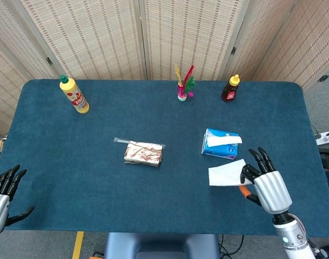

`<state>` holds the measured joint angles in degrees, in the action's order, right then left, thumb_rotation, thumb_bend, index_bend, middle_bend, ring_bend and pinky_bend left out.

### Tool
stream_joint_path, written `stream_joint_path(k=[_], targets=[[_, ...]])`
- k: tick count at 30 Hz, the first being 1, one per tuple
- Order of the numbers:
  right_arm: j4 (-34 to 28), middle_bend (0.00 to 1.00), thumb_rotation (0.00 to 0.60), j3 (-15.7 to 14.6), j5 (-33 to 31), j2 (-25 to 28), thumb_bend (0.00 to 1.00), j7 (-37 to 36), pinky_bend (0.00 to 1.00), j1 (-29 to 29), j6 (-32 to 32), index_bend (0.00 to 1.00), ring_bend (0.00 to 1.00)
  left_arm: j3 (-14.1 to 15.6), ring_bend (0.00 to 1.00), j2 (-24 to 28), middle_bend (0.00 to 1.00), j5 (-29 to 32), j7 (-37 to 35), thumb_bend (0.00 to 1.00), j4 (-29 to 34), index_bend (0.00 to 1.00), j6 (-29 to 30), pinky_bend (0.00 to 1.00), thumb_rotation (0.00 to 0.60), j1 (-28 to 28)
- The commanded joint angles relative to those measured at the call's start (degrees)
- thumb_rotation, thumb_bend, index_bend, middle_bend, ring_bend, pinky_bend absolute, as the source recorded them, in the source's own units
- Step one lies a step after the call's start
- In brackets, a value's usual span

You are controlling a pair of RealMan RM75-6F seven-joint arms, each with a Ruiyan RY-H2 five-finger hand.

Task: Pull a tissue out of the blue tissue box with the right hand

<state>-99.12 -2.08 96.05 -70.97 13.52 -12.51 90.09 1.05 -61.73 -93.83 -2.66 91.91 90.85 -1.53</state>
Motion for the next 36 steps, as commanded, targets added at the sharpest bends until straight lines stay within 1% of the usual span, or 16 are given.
stream_joint_path(k=[1,5,6,8,10,12,13,14,17,19,22,26,36], targets=[[4.2,0.45,0.600,-1.0,-2.9,-1.4,0.55,-2.6,0.00,1.5,-2.3,0.66,0.09,0.0,0.00,-0.1,0.00,-0.1,0.2,0.25,0.0,0.00,-0.1,0.14,0.600,0.0],[7.1,0.40,0.600,-0.4,-3.9,-2.3,0.54,-3.5,0.00,1.9,-3.1,0.65,0.07,0.1,0.00,-0.3,0.00,0.1,0.6,0.25,-0.1,0.00,-0.4,0.14,0.600,-0.1],[7.5,0.37,0.600,-0.4,-3.9,-2.3,0.53,-4.1,0.00,1.9,-3.3,0.62,0.05,0.1,0.00,-0.3,0.00,0.1,0.7,0.25,-0.1,0.00,-0.5,0.14,0.600,-0.2],[8.1,0.28,0.600,-0.5,-4.1,-2.2,0.51,-4.8,0.00,2.0,-4.0,0.50,0.02,0.1,0.00,-0.5,0.00,0.2,0.9,0.25,-0.2,0.00,-0.8,0.14,0.600,-0.3],[7.5,0.13,0.600,-0.5,-4.9,-1.3,0.44,-3.9,0.00,2.1,-5.1,0.26,0.00,0.2,0.00,-0.6,0.00,0.1,1.1,0.25,-0.2,0.00,-0.9,0.14,0.600,-0.3],[7.0,0.03,0.600,-0.2,-5.1,-0.8,0.36,-3.0,0.00,2.2,-5.1,0.09,0.00,0.2,0.00,-0.6,0.00,0.0,1.3,0.25,-0.2,0.00,-1.0,0.14,0.600,-0.4],[6.7,0.01,0.600,-0.1,-5.3,-0.6,0.32,-2.6,0.00,2.4,-5.2,0.04,0.00,0.2,0.00,-0.7,0.00,0.0,1.4,0.25,-0.2,0.00,-0.9,0.14,0.600,-0.4],[6.3,0.00,0.600,0.0,-5.5,-0.4,0.30,-2.2,0.00,2.5,-5.2,0.01,0.00,0.3,0.00,-0.7,0.00,-0.1,1.4,0.25,-0.2,0.00,-0.9,0.14,0.600,-0.4],[5.8,0.00,0.600,0.3,-5.6,0.1,0.26,-1.9,0.00,2.8,-5.1,0.00,0.00,0.3,0.00,-0.7,0.00,-0.3,1.6,0.25,-0.1,0.00,-0.7,0.14,0.600,-0.3],[5.4,0.00,0.600,0.4,-5.7,0.5,0.21,-1.2,0.00,3.0,-5.1,0.00,0.00,0.3,0.00,-0.7,0.00,-0.4,1.7,0.25,-0.1,0.00,-0.7,0.14,0.600,-0.4],[4.9,0.00,0.600,0.6,-5.6,0.8,0.18,-0.8,0.00,3.2,-5.1,0.00,0.00,0.3,0.00,-0.8,0.00,-0.3,1.7,0.25,0.0,0.00,-0.7,0.14,0.600,-0.4],[4.3,0.00,0.600,0.8,-6.2,1.3,0.12,-0.5,0.00,3.3,-6.1,0.00,0.00,0.3,0.00,-0.8,0.00,-0.4,1.8,0.25,-0.1,0.00,-0.6,0.14,0.600,-0.4],[3.6,0.00,0.600,1.1,-6.4,1.7,0.11,0.4,0.00,3.5,-7.3,0.00,0.00,0.3,0.00,-0.7,0.00,-0.4,1.5,0.25,0.0,0.00,-0.4,0.14,0.600,-0.3]])
